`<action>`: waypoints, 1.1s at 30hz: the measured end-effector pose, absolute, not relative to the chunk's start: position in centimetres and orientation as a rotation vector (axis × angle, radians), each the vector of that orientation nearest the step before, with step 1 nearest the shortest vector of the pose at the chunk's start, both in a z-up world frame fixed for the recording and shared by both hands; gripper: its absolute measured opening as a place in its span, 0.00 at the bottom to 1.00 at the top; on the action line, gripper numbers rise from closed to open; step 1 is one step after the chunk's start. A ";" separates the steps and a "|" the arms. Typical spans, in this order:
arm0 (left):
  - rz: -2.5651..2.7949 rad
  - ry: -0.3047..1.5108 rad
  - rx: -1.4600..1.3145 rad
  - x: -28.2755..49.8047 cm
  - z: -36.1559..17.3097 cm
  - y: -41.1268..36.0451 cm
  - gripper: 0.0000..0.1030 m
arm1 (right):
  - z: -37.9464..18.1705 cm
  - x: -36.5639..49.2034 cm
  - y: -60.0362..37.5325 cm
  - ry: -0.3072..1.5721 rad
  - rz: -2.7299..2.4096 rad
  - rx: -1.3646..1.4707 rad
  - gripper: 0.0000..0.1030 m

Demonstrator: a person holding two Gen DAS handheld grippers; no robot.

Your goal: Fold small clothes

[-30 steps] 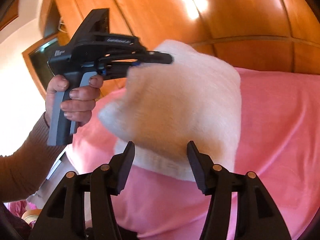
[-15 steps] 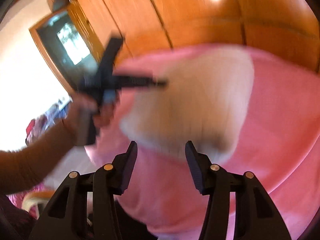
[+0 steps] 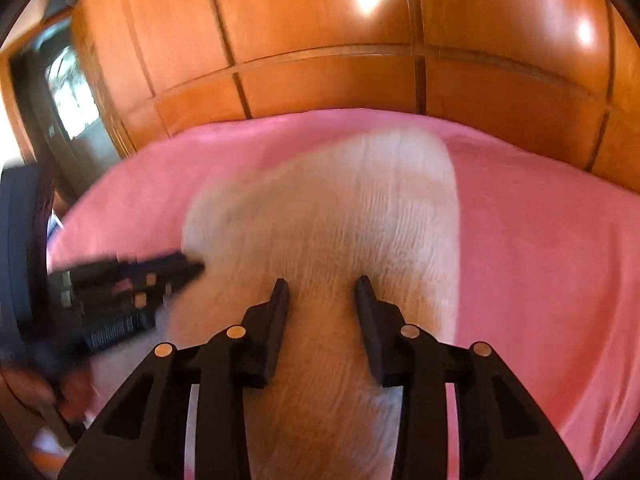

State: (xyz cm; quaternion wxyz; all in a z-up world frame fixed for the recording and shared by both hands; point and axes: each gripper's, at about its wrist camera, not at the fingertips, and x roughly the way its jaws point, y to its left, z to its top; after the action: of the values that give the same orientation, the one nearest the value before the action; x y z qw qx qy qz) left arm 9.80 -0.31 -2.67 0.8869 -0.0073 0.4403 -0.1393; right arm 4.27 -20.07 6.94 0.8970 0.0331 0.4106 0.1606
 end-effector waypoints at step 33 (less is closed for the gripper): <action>-0.143 0.804 0.033 7.4 -0.9 0.3 0.73 | 9.3 2.7 -21.2 0.822 0.352 0.127 0.89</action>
State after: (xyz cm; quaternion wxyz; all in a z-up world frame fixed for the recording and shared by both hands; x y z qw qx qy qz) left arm 7.44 0.30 -0.91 0.9176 0.0159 0.3910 -0.0697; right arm 2.73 -21.21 9.34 0.8998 0.0613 0.3971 0.1703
